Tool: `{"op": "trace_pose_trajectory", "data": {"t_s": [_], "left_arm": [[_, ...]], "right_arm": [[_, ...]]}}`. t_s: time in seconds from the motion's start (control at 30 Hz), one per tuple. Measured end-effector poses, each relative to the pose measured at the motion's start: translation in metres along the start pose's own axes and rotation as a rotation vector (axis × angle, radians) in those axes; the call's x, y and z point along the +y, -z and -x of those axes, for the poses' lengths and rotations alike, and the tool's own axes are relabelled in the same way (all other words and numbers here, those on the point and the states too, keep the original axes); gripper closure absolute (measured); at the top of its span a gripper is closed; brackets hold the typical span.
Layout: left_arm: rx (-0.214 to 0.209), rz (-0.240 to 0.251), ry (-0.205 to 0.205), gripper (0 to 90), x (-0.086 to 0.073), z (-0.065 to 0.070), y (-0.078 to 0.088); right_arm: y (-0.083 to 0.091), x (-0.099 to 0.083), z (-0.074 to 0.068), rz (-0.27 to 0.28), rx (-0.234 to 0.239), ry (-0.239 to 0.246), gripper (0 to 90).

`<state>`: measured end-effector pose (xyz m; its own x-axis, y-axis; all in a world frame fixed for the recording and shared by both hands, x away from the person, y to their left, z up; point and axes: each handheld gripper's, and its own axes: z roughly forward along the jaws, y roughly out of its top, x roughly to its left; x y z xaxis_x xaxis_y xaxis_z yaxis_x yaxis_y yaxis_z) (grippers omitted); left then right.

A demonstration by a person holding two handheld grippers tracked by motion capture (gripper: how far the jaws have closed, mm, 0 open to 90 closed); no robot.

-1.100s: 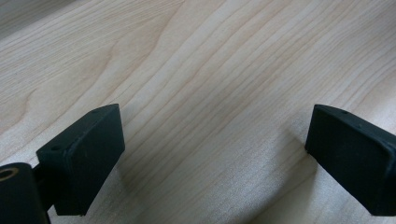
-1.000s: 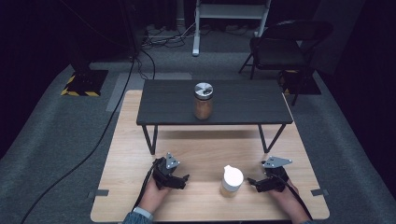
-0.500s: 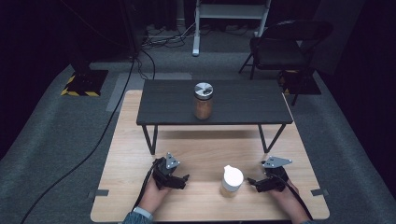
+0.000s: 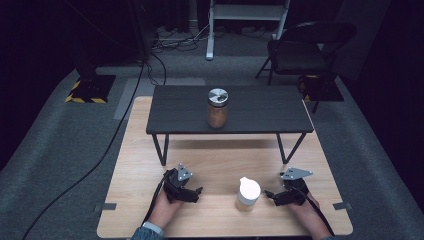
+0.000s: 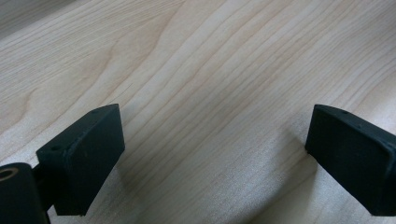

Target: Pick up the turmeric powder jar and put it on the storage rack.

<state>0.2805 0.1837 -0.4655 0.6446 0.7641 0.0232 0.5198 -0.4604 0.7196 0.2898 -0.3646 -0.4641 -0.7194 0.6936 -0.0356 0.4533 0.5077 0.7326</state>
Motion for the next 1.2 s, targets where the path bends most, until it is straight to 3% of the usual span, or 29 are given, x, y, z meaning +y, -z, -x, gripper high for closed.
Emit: {"op": "trace_pose_trajectory", "data": {"t_s": [0.9, 1.17, 1.2], "left_arm": [[0.000, 0.000, 0.000, 4.3, 0.000, 0.000, 0.000], [0.000, 0.000, 0.000, 4.3, 0.000, 0.000, 0.000], [0.000, 0.000, 0.000, 4.3, 0.000, 0.000, 0.000]], "right_arm": [[0.000, 0.000, -0.004, 0.005, -0.020, -0.007, 1.4], [0.006, -0.010, -0.005, 0.095, -0.014, -0.001, 1.3], [0.012, -0.014, -0.007, 0.150, -0.016, -0.001, 1.3]]}}
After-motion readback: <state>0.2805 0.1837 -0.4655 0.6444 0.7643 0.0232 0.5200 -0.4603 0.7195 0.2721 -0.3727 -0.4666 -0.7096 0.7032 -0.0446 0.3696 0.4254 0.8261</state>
